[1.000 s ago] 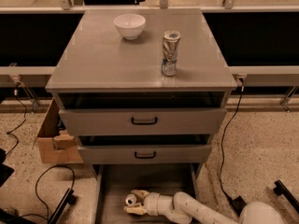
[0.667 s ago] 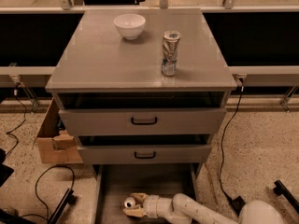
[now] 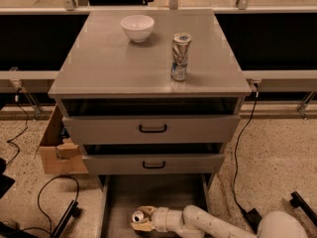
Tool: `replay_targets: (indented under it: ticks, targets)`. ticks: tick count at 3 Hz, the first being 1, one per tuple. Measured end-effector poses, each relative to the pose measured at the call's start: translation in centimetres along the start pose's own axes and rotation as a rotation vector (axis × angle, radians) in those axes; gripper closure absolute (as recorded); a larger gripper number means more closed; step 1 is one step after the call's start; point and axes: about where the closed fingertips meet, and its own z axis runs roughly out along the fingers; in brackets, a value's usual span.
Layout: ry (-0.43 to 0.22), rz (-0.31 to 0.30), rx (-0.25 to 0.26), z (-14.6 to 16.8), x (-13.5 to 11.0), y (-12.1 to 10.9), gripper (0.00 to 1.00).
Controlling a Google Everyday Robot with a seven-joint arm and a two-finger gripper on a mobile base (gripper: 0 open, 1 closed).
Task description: Pick coke can from bottom drawer and place on counter
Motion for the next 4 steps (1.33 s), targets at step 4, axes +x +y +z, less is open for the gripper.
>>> replay_targets:
  ticks: [4]
  targets:
    - [-0.02,-0.013,0.085,-21.2,-22.4,13.3,1.0]
